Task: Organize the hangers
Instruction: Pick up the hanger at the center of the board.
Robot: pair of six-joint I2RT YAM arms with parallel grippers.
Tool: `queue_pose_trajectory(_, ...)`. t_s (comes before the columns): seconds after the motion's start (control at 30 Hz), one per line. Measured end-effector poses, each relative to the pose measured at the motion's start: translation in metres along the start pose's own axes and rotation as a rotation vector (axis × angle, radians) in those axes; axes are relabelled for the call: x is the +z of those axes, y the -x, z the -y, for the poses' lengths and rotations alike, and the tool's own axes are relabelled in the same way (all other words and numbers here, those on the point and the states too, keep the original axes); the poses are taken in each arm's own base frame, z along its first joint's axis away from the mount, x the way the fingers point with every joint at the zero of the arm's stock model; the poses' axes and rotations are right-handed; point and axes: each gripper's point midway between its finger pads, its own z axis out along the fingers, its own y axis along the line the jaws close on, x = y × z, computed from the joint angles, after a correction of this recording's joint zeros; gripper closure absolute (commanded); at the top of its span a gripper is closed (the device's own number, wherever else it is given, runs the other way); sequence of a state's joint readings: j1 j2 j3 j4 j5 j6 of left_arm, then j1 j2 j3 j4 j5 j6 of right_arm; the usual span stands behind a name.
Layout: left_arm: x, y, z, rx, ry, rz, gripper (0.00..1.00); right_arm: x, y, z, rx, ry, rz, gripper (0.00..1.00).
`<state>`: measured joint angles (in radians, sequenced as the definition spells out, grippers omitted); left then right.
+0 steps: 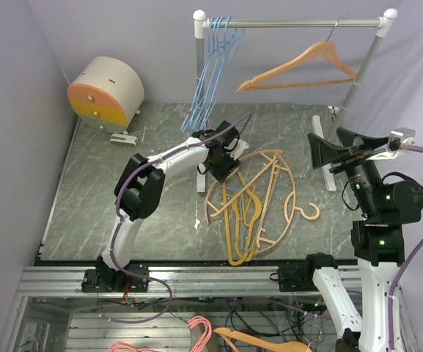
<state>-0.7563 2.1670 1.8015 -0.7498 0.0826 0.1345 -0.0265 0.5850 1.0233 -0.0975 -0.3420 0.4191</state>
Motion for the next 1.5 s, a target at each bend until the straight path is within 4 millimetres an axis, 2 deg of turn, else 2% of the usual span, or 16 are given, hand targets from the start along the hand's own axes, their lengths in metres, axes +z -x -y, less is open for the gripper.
queue_pose_trajectory(0.13, 0.004, -0.017, -0.016, -0.013, 0.019, -0.035, 0.36, 0.001, -0.001, -0.001, 0.007, 0.008, -0.006, 0.0)
queue_pose_trajectory(0.27, 0.009, -0.03, -0.021, -0.014, 0.019, -0.061, 0.37, 0.001, -0.001, -0.002, 0.015, 0.012, -0.005, 0.0)
queue_pose_trajectory(0.47, 0.011, -0.029, -0.024, -0.015, 0.022, -0.052, 0.41, 0.001, -0.001, -0.004, 0.024, 0.022, -0.004, 0.0)
queue_pose_trajectory(0.63, 0.021, -0.032, -0.023, -0.016, 0.012, -0.065, 0.44, 0.002, 0.0, -0.005, 0.024, 0.028, -0.001, 0.0)
queue_pose_trajectory(0.8, 0.029, -0.034, -0.018, -0.019, -0.02, -0.077, 0.55, 0.002, 0.0, -0.006, 0.027, 0.031, -0.001, 0.0)
queue_pose_trajectory(0.9, 0.029, -0.033, -0.015, -0.023, -0.033, -0.074, 0.73, 0.002, 0.0, -0.006, 0.028, 0.032, 0.001, 0.0)
queue_pose_trajectory(0.97, 0.03, -0.034, -0.014, -0.021, -0.039, -0.076, 0.9, 0.002, 0.0, -0.006, 0.029, 0.032, 0.002, 0.0)
queue_pose_trajectory(1.07, 0.029, -0.029, -0.016, -0.036, -0.035, -0.065, 0.93, 0.002, 0.0, -0.006, 0.029, 0.032, 0.002, 0.0)
queue_pose_trajectory(1.2, 0.023, -0.021, -0.014, -0.028, -0.04, -0.063, 0.93, 0.001, 0.001, -0.006, 0.027, 0.031, 0.005, 0.0)
queue_pose_trajectory(1.33, 0.013, -0.022, 0.002, 0.016, -0.056, -0.085, 0.93, -0.002, 0.002, -0.006, 0.022, 0.023, 0.011, 0.0)
queue_pose_trajectory(1.4, 0.004, -0.021, 0.012, 0.044, -0.055, -0.091, 0.93, -0.004, 0.004, -0.006, 0.016, 0.018, 0.018, 0.0)
queue_pose_trajectory(1.5, -0.022, -0.016, 0.031, 0.108, -0.043, -0.076, 0.93, -0.009, 0.008, -0.007, 0.0, 0.013, 0.032, 0.0)
